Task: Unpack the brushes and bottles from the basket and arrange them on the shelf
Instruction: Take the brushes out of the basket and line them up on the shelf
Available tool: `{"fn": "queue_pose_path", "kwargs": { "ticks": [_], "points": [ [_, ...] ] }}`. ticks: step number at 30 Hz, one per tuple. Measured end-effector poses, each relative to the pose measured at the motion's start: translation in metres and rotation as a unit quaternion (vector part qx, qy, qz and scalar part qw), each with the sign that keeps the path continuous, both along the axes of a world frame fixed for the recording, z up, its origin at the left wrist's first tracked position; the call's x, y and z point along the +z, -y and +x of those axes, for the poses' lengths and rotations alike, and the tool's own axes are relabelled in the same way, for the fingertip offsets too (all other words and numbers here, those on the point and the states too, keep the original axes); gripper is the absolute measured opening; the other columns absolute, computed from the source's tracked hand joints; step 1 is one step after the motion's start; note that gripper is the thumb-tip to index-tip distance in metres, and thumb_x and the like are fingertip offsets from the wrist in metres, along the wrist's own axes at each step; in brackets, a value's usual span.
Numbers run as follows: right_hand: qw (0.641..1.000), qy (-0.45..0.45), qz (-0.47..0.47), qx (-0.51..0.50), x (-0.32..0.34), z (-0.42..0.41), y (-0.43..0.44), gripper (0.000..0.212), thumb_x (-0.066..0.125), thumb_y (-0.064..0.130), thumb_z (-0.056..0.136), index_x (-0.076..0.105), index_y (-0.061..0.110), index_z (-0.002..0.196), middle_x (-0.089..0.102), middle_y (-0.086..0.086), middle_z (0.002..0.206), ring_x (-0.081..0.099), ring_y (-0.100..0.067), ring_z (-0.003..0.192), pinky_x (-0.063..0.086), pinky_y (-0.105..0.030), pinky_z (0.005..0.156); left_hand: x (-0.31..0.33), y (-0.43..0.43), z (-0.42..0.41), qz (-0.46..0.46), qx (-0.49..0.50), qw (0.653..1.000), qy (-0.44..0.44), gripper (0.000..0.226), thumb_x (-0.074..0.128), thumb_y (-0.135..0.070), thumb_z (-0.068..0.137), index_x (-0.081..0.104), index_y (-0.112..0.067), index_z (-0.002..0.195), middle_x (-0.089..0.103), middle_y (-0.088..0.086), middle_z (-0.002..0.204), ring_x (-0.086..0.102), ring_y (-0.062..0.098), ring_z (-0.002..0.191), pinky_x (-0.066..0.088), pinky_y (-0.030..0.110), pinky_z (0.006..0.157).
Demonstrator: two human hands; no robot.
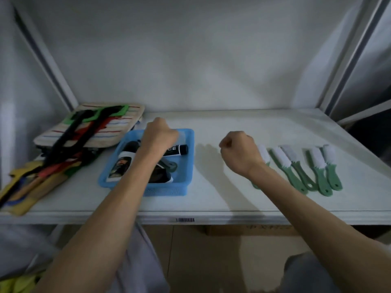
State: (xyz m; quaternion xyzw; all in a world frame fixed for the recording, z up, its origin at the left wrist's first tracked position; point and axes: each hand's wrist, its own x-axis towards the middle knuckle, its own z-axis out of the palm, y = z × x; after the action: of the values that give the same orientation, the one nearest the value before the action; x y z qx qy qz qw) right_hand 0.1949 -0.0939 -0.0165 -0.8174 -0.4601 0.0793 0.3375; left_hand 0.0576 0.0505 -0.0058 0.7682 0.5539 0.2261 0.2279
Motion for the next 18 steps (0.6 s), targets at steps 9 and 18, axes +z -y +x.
{"fn": "queue_pose_path", "kwargs": {
  "ticks": [9,18],
  "points": [
    [0.981,0.062,-0.057,0.173,-0.015,-0.063,-0.062,0.021,0.048,0.005,0.087,0.067,0.0,0.093,0.069,-0.019,0.097,0.064,-0.037,0.093,0.052,-0.037,0.075,-0.012,-0.034,-0.091,0.002,0.094,0.993,-0.075,0.027,0.078,-0.023,0.073,0.066,-0.007,0.091,0.062,0.004,0.071,0.059,0.02,0.065,0.043,0.028,0.053],
    [0.962,0.124,-0.152,0.191,-0.029,-0.093,-0.104,0.02,0.053,0.015,0.093,0.053,0.005,0.11,0.058,-0.016,0.117,0.059,-0.036,0.108,0.039,-0.036,0.074,-0.012,-0.037,-0.113,0.004,0.037,0.996,-0.079,0.026,0.083,-0.038,0.071,0.075,-0.015,0.08,0.069,-0.001,0.071,0.064,0.015,0.067,0.048,0.029,0.062]
  ]
}}
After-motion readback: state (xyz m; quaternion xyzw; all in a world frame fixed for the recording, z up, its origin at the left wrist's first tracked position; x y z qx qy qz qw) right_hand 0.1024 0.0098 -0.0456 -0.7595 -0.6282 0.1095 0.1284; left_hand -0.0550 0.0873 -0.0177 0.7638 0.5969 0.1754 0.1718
